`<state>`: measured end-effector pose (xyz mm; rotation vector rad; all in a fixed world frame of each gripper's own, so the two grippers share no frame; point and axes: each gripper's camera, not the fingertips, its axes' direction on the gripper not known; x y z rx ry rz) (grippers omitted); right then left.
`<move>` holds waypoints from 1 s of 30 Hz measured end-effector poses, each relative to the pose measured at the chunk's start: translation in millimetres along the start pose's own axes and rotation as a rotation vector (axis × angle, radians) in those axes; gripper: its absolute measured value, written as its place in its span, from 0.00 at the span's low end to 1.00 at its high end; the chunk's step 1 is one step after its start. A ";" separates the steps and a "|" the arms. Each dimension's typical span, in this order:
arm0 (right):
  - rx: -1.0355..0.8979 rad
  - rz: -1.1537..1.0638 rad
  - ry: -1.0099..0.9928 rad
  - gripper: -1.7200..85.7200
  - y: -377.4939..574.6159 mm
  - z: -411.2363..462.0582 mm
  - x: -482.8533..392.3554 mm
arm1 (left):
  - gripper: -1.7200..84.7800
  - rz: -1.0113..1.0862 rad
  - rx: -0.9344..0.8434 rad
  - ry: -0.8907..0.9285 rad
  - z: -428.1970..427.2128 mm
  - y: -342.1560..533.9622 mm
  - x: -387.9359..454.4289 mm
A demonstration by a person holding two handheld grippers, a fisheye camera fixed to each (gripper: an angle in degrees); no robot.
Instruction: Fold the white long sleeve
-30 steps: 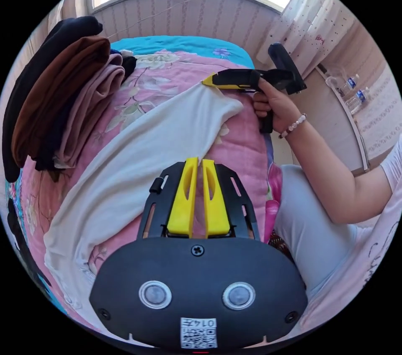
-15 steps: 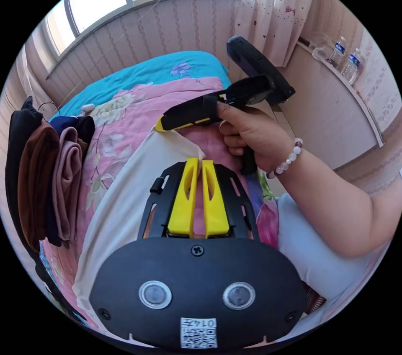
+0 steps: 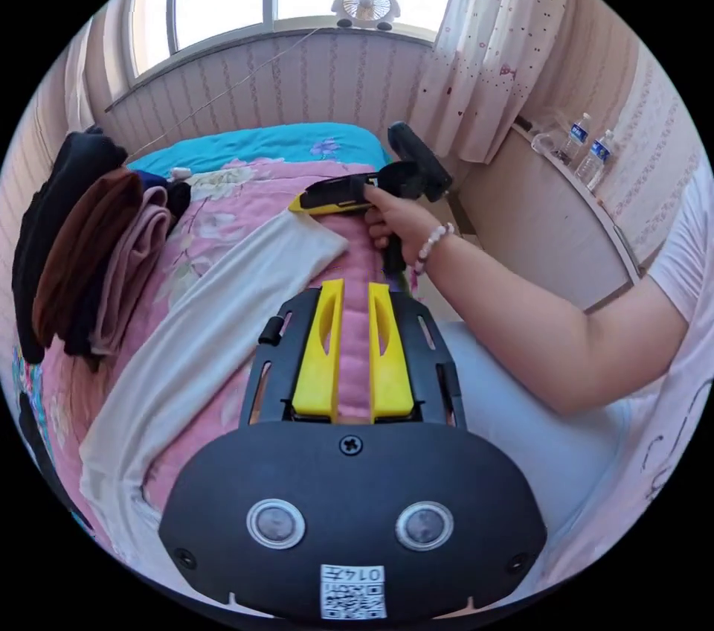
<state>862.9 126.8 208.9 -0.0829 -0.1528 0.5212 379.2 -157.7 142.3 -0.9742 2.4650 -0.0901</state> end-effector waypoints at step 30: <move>-1.342 -1.522 -0.267 0.10 741.1 508.0 -803.5 | 0.11 -1.660 0.366 -0.782 -380.1 846.7 220.9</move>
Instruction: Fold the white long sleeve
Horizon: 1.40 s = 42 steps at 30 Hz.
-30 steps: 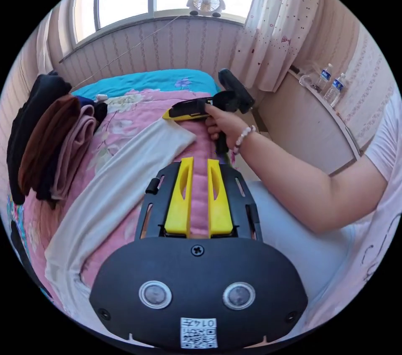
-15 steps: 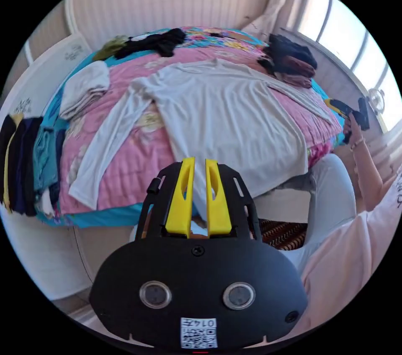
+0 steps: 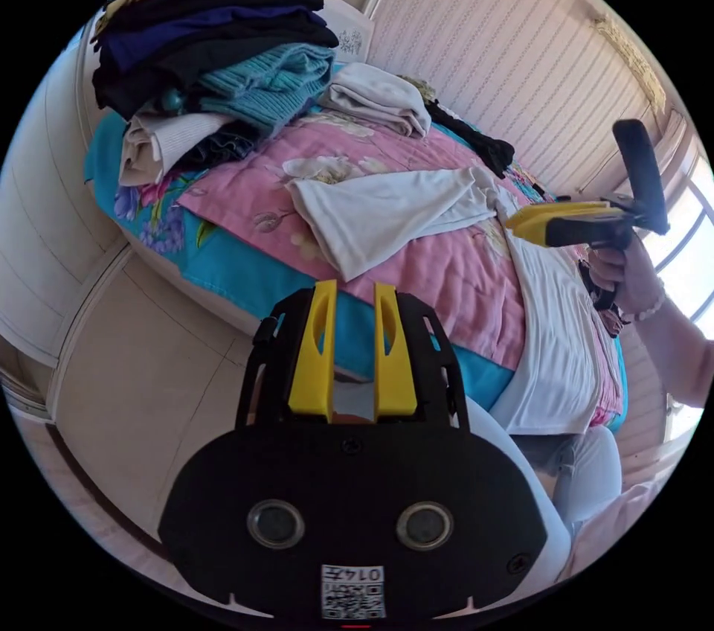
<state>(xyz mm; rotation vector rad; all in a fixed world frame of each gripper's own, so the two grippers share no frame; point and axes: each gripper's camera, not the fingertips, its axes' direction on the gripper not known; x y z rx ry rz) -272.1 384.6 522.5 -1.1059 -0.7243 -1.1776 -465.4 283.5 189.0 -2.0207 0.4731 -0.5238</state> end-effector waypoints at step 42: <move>-0.209 -0.054 0.072 0.10 -466.1 172.9 -54.1 | 0.01 0.178 0.097 0.092 -46.3 -6.4 -208.9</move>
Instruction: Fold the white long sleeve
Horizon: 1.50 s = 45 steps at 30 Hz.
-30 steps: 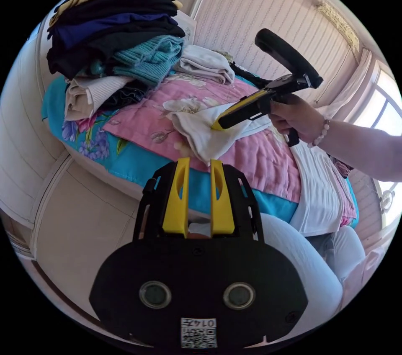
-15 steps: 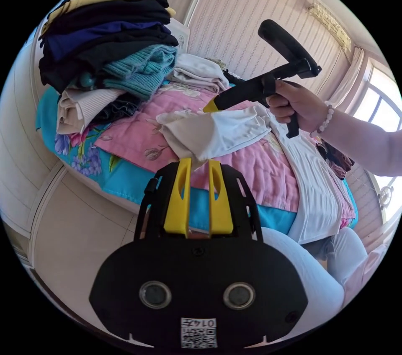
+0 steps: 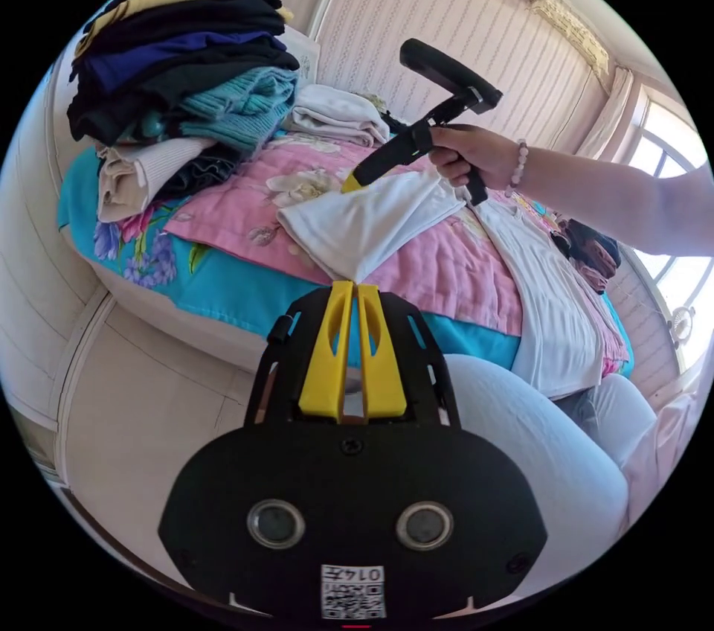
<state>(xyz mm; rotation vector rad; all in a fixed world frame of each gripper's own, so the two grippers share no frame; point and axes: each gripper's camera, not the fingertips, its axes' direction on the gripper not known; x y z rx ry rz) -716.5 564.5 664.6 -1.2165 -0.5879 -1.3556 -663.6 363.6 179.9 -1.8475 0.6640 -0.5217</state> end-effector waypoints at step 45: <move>-0.010 -0.236 0.182 0.10 92.6 -1.7 -103.8 | 0.08 -0.468 0.094 0.051 24.2 -38.9 -39.2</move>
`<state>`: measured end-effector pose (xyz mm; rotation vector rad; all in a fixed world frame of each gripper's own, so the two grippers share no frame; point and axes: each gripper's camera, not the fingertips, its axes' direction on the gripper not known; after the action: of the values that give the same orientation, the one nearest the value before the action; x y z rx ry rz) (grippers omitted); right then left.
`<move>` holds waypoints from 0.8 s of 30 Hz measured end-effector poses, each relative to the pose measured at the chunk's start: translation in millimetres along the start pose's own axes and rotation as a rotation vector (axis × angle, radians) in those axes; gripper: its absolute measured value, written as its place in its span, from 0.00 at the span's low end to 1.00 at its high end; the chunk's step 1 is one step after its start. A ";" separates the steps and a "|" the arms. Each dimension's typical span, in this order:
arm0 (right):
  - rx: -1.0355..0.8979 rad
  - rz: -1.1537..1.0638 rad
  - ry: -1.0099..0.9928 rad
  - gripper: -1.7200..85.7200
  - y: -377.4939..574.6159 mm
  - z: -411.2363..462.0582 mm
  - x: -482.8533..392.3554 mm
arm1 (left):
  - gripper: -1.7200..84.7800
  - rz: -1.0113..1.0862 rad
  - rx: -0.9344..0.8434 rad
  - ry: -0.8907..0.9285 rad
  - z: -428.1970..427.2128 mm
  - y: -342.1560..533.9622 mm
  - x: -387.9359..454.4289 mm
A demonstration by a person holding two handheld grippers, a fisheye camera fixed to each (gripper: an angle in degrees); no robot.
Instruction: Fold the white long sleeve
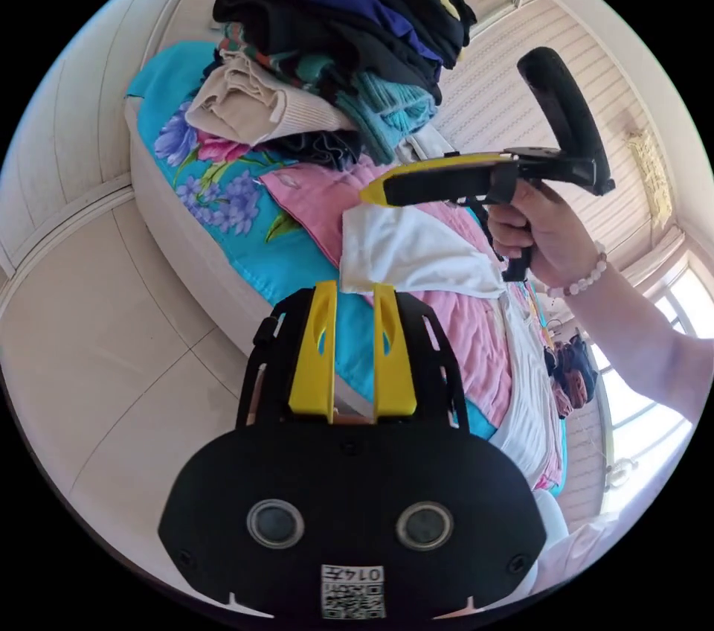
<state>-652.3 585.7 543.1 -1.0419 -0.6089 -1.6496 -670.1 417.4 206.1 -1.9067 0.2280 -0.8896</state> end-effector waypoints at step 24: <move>0.590 1.016 -0.092 0.03 817.7 -197.6 -35.0 | 0.02 0.926 -0.352 0.762 77.7 171.1 491.1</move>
<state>52.8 177.4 330.6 -0.7687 -0.4528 -0.4866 -231.3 137.3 280.3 -1.3862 1.6536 -0.8858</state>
